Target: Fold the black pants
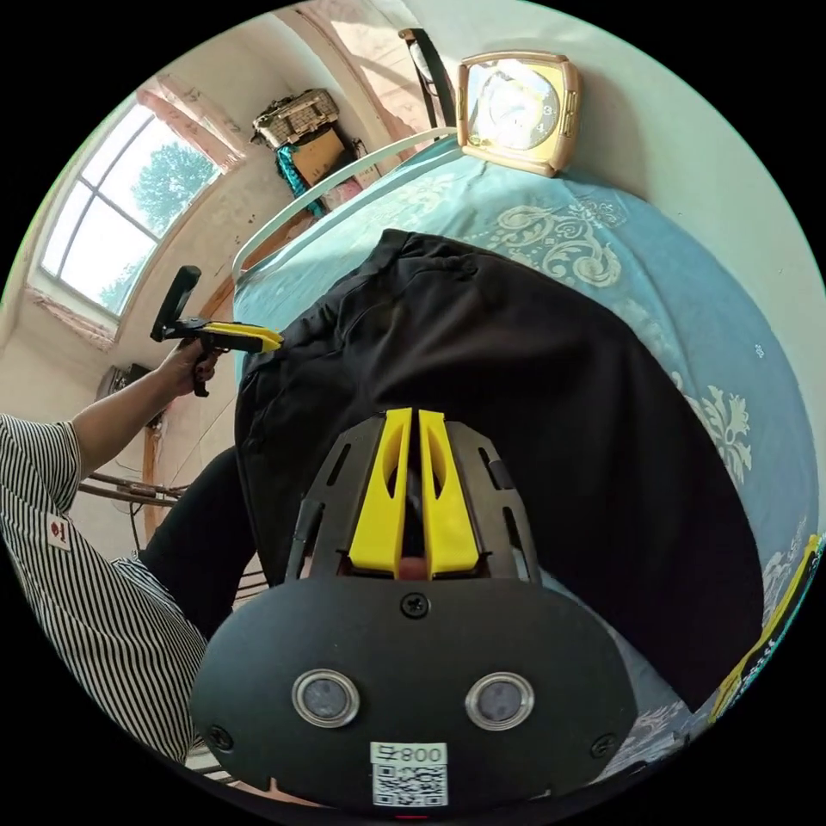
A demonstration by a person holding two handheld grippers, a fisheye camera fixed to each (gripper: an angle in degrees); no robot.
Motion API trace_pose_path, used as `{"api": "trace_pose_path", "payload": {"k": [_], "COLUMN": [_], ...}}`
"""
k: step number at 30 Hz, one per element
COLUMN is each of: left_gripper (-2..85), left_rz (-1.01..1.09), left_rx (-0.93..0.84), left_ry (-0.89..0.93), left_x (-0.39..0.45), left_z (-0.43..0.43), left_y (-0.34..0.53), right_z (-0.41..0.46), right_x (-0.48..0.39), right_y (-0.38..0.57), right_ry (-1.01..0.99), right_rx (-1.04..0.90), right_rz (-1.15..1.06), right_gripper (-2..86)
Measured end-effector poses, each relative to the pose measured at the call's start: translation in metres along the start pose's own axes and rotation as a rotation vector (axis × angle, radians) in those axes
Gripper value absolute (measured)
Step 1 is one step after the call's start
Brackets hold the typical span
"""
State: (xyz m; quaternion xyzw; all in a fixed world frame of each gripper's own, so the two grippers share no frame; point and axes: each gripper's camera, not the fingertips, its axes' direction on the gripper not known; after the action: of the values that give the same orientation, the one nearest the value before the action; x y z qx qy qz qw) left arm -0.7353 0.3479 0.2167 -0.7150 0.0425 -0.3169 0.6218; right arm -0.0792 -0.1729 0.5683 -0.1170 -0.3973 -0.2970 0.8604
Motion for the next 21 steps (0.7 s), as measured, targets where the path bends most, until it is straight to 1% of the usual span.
{"api": "trace_pose_path", "payload": {"k": [2,5,7,9,11,14,15,17,19,21], "left_gripper": [5.1,2.0,1.1,0.8,0.8,0.9,1.1,1.5,1.8,1.8], "left_rz": [-0.01,0.042,0.079,0.055,0.021,0.018,0.02,0.026,0.047,0.076], "left_rx": [0.001,-0.03,-0.031,-0.007,0.01,0.07,0.103,0.142,0.185,0.146], "left_ry": [-0.026,-0.142,-0.23,-0.216,-0.183,-0.198,-0.218,-0.201,-0.106,-0.05], "left_x": [0.004,0.02,0.032,0.033,0.034,0.05,0.058,0.069,0.087,0.102], "left_z": [0.001,0.003,0.003,0.004,0.005,0.001,-0.003,-0.008,-0.01,0.0], "left_y": [0.005,0.012,0.021,0.026,0.029,0.033,0.037,0.043,0.054,0.06], "right_z": [0.019,0.039,0.05,0.059,0.06,0.05,0.044,0.031,0.017,0.012], "right_x": [-0.008,-0.005,-0.006,-0.006,-0.002,0.005,0.006,0.008,0.009,0.007], "right_y": [0.016,0.032,0.043,0.053,0.066,0.096,0.111,0.137,0.178,0.211], "right_ry": [-0.017,-0.062,-0.031,-0.01,-0.031,-0.027,-0.006,0.036,0.055,0.047], "right_rx": [-0.036,-0.071,-0.096,-0.123,-0.116,-0.076,-0.055,-0.01,0.04,0.043], "right_rz": [0.02,0.086,0.087,0.099,0.135,0.181,0.2,0.246,0.295,0.331], "right_gripper": [0.7,0.3,0.2,0.1,0.1,-0.1,-0.1,-0.2,-0.2,-0.2]}}
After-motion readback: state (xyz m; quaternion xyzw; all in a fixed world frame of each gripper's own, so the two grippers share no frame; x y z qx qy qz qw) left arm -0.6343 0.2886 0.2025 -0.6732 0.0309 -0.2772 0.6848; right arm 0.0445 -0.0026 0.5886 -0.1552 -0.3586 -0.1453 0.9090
